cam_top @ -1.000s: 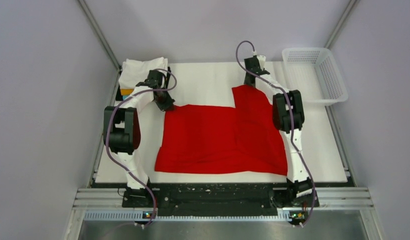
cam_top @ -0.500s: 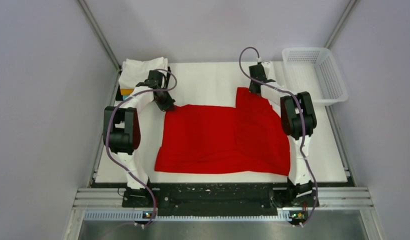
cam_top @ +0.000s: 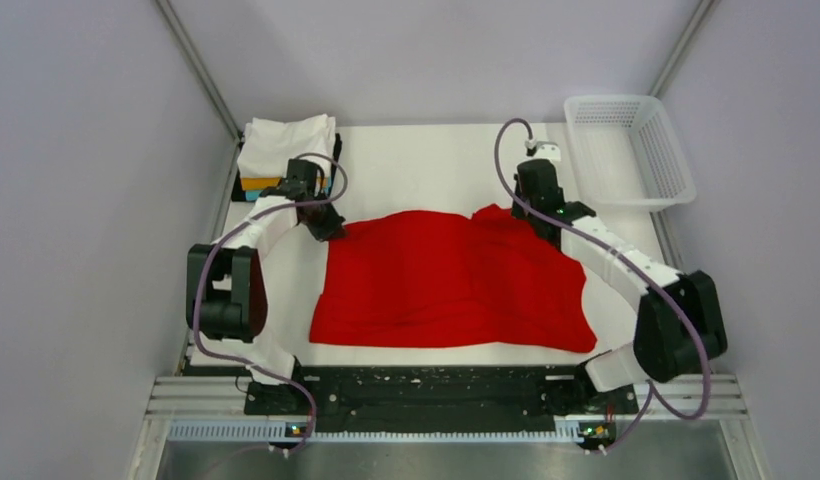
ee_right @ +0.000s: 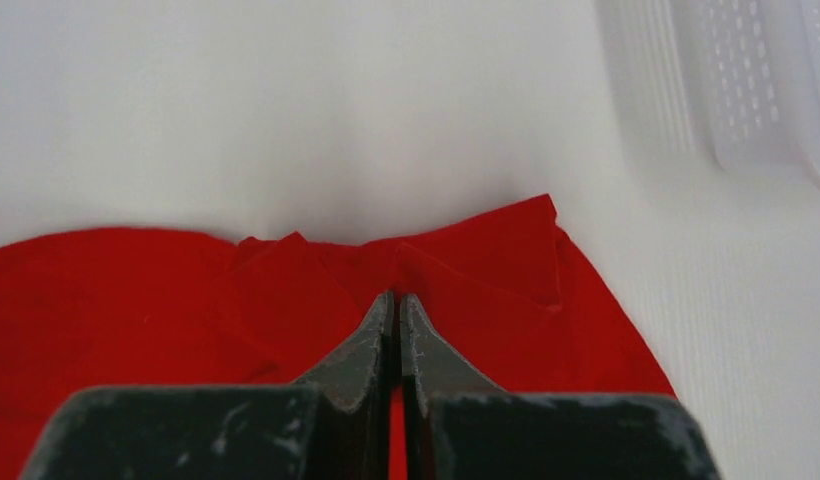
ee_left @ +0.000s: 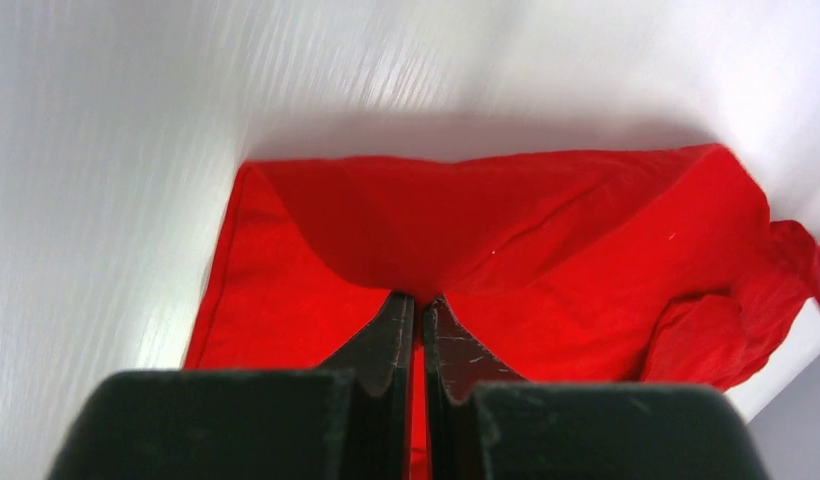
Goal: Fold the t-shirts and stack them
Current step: Fold the other side of the tshirt into a rectangle
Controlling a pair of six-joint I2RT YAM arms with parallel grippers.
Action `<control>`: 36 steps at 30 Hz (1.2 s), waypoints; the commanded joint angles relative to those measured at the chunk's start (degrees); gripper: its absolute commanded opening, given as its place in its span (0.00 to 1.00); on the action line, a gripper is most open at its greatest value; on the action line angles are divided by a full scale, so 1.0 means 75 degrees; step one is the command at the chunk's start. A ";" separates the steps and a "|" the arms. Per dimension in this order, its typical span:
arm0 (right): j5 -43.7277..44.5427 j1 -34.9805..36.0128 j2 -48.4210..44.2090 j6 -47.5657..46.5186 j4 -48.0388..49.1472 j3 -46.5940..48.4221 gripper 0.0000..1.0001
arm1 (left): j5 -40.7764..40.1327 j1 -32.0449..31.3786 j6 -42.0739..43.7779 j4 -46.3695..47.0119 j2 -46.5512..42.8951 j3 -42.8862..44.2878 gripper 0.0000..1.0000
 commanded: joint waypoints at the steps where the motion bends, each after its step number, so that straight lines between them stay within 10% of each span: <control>1: -0.0004 0.0323 -0.1615 0.0159 -0.1037 -0.0700 0.00 | 0.0002 0.0038 -0.0046 0.0333 -0.1001 -0.0731 0.00; 18: -0.0743 0.0817 -0.4951 0.1046 -0.4595 -0.1724 0.00 | -0.0203 0.0038 0.0154 -0.0371 -0.3440 -0.2576 0.00; 36: -0.1552 0.0824 -0.5056 0.1469 -0.5469 -0.2055 0.03 | -0.0595 0.0038 -0.0028 -0.0938 -0.3500 -0.3054 0.03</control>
